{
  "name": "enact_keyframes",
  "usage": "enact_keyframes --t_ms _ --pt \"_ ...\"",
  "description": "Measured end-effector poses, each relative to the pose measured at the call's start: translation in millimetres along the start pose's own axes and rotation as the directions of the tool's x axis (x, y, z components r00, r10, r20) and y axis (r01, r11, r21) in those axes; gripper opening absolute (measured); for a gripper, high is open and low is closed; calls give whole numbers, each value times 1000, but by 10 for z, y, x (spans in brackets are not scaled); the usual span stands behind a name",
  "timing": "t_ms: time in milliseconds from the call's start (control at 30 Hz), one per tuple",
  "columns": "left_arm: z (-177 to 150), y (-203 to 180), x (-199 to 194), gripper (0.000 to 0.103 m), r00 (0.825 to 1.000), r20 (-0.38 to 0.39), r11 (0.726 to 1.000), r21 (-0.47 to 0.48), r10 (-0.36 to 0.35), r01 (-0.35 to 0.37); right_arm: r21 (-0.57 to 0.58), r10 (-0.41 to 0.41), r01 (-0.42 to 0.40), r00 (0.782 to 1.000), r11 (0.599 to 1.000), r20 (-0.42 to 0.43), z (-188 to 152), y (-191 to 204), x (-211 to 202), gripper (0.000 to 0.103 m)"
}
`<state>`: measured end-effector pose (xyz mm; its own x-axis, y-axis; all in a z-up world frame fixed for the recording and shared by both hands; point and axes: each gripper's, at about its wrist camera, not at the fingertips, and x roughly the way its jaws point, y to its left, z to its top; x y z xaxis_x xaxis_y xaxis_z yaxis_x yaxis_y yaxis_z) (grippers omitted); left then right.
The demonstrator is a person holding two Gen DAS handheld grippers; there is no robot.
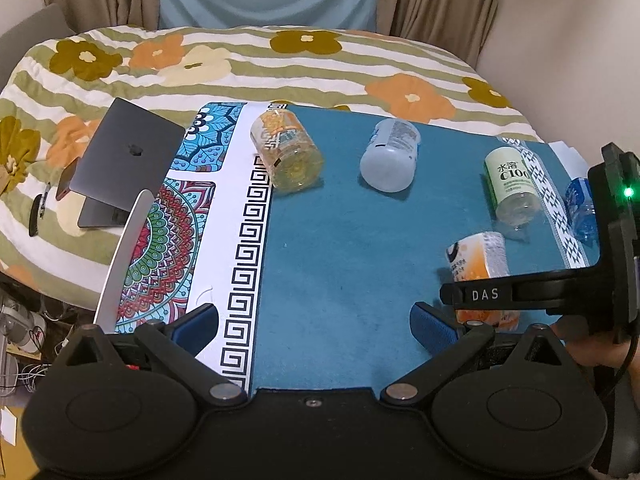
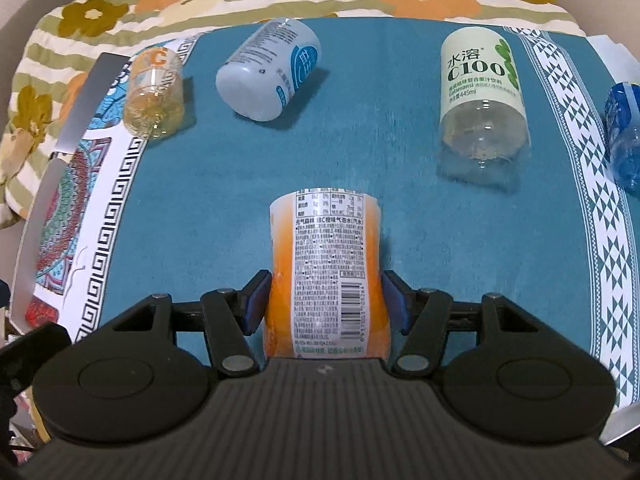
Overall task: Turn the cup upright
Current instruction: 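Lift the orange cup with the right gripper and carry it toward the left gripper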
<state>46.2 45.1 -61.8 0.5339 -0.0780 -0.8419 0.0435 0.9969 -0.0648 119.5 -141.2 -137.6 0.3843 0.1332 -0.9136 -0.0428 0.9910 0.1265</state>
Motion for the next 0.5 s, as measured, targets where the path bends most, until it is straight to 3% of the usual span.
enact_keyframes --t_ms 333,400,500 --pt "30 42 67 103 1000 -18 1000 4 -3 3 3 -15 15 1000 1000 -16 -10 68 81 76" --pt "35 48 70 103 1000 -17 1000 4 -2 3 7 -13 13 1000 1000 -16 -6 76 82 80" --pt "49 53 59 103 1000 -14 1000 2 -3 3 11 -14 14 1000 1000 -20 11 79 83 101"
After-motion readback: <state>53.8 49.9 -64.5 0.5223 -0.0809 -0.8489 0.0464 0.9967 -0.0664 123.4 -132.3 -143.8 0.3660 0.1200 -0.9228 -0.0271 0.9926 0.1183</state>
